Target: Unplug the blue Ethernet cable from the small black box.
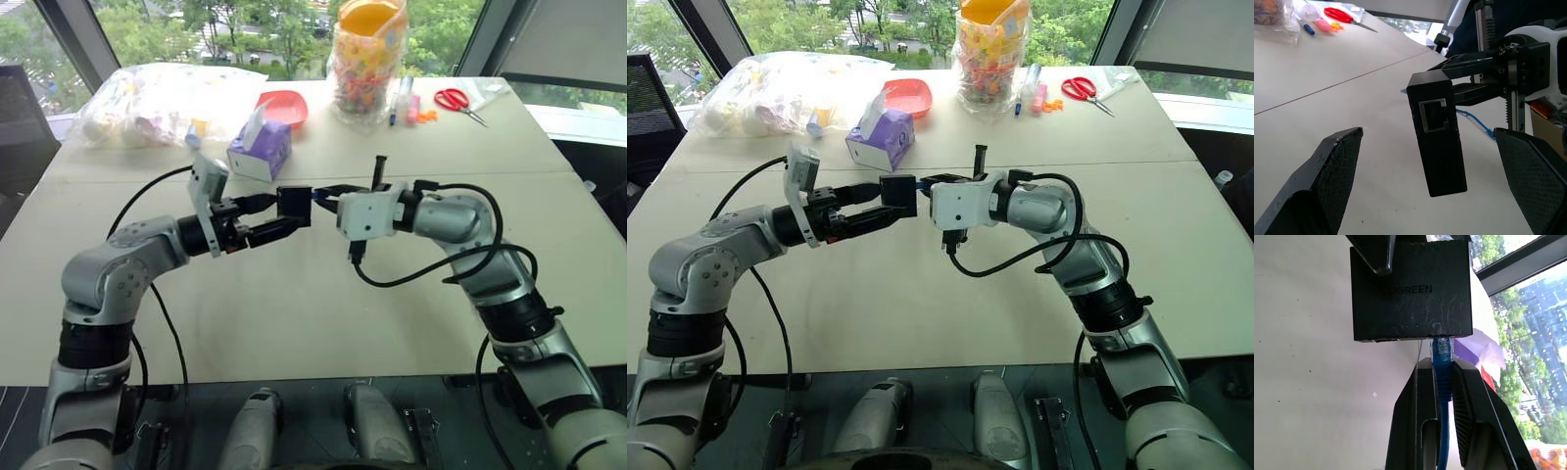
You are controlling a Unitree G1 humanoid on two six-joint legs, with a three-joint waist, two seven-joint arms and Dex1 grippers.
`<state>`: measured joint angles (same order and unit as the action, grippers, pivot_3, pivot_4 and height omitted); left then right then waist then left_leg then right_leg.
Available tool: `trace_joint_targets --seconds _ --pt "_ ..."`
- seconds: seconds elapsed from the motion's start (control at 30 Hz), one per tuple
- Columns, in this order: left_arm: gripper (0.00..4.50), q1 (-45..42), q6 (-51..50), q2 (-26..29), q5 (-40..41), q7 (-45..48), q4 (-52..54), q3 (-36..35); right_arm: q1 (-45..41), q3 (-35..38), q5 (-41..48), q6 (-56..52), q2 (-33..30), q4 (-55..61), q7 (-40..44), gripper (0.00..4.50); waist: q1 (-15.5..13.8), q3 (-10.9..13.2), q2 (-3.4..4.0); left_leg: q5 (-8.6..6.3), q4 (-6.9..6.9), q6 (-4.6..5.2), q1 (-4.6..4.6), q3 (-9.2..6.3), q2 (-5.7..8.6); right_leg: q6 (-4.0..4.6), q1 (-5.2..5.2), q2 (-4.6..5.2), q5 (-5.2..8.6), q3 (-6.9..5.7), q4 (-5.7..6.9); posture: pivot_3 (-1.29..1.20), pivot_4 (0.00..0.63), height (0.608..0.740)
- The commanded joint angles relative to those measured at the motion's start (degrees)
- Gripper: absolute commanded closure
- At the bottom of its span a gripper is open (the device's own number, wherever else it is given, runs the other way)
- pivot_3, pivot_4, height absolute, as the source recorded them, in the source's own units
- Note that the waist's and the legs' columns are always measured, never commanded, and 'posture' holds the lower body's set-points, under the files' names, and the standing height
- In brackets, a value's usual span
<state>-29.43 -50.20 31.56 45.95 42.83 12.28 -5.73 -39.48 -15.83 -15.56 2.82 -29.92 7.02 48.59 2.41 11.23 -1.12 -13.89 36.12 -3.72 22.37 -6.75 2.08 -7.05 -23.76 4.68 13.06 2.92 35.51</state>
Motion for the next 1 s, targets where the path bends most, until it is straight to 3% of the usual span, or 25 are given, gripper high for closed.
trace_joint_targets --seconds 0.03,0.2,0.23,0.37,0.53,0.63,0.8,1.0 --pt "1.39 -0.8 1.4 -0.7 -0.3 -0.5 0.5 -0.6 -0.8 -0.3 -0.4 0.9 -0.2 3.3 -0.5 4.50 0.0 0.0 0.00 0.00 0.00 0.00 0.00 0.00 0.00 0.00 0.00 0.00 0.00 0.00 0.00 0.00 0.150 0.740" --pt "3.72 -0.3 1.3 -0.9 -0.4 -0.3 0.6 -0.4 -1.0 -0.9 -0.5 0.8 -0.7 4.2 0.0 4.50 0.0 0.0 0.00 0.00 0.00 0.00 0.00 0.00 0.00 0.00 0.00 0.00 0.00 0.00 0.00 0.00 0.150 0.740" --pt "3.99 -0.3 0.9 -0.7 -0.3 0.0 0.6 -0.3 -1.0 -1.0 -0.4 0.6 -0.8 4.4 0.3 4.50 0.0 0.0 0.00 0.00 0.00 0.00 0.00 -0.01 0.00 0.00 0.00 0.00 0.00 0.00 0.00 0.00 0.150 0.740" --pt "4.00 -0.1 0.8 1.2 -1.0 2.2 0.7 0.7 -1.1 -0.4 3.4 -4.1 -1.2 6.0 4.6 4.50 0.1 0.0 0.00 0.00 -0.01 0.00 0.00 -0.01 -0.01 0.00 -0.01 -0.01 0.00 0.00 0.01 0.00 0.150 0.740" --pt "4.00 -0.1 1.8 6.0 -0.9 8.9 0.1 1.0 -4.2 3.7 17.9 -26.7 -3.3 9.1 15.5 2.26 0.1 0.0 0.00 0.00 0.00 0.00 0.00 -0.01 -0.01 0.00 0.00 -0.01 0.00 -0.01 0.01 0.00 0.150 0.740" --pt "4.00 0.6 2.3 9.2 -0.8 13.7 0.4 1.6 -7.6 6.5 32.5 -48.1 -5.5 10.4 22.6 0.68 0.0 0.0 0.00 0.00 -0.01 0.01 0.00 -0.01 -0.01 0.02 0.01 0.00 0.01 -0.01 -0.01 0.00 0.150 0.740" --pt "4.00 1.0 3.7 11.0 -0.9 17.8 0.3 1.7 -12.1 9.4 43.6 -65.0 -3.4 8.3 20.4 0.68 0.1 0.0 0.00 -0.02 -0.03 0.04 0.01 -0.02 -0.03 0.03 0.00 -0.01 0.01 -0.02 -0.03 0.00 0.150 0.740" --pt "4.00 1.3 4.4 11.3 -1.2 19.6 1.0 1.8 -13.6 8.0 48.0 -70.5 -2.3 6.5 17.2 0.68 0.0 0.0 0.00 -0.02 -0.02 0.04 0.05 -0.01 -0.02 0.02 -0.02 0.00 0.01 -0.03 -0.06 0.00 0.150 0.740"
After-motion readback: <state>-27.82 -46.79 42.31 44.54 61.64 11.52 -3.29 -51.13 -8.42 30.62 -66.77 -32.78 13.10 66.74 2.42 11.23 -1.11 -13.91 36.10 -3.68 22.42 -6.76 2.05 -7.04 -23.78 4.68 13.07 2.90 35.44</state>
